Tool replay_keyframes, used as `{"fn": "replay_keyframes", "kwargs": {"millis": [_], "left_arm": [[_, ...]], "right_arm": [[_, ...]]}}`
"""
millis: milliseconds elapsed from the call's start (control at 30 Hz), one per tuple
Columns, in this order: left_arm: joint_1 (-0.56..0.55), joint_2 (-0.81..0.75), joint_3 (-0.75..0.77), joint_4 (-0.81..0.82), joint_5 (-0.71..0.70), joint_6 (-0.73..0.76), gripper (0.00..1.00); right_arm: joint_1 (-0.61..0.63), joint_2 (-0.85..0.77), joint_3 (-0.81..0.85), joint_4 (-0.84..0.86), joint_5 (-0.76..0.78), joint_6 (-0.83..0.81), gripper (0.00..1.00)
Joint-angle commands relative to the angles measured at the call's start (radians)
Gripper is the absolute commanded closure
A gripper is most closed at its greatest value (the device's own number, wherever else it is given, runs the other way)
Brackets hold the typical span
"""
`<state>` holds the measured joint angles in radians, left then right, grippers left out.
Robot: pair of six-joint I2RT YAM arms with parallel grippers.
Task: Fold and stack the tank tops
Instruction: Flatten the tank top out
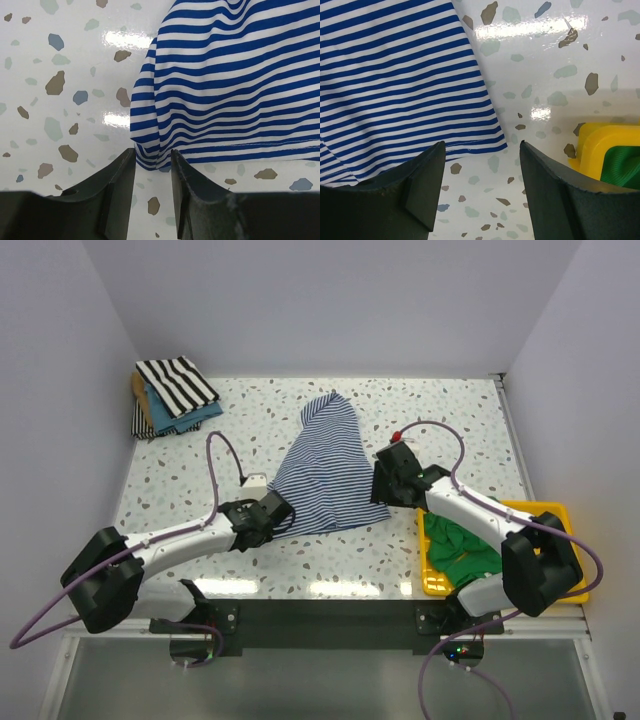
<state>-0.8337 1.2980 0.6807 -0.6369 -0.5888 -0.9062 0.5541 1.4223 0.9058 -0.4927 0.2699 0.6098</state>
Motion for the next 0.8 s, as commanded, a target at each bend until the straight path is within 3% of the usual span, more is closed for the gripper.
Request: {"fn": "replay_keyframes", "kwargs": {"millis": [0,500,767], "left_arm": [[-0.007,0.001,0.014,0.028,-0.039,-0.014,0.62],[-0.021,0.03,-0.017,0.06,-0.054,-0.03,0.66],[-0.022,0.076,-0.009,0.092,-0.082,-0.007,0.76]], "right_arm": [[0.001,-0.019,-0.016,0.025,0.005,0.001,0.36],[0.003,-0.016,-0.028,0.036,-0.003,0.002,0.36],[0.001,-0.02,-0.034,0.029,0.003,-0.001,0.36]]}}
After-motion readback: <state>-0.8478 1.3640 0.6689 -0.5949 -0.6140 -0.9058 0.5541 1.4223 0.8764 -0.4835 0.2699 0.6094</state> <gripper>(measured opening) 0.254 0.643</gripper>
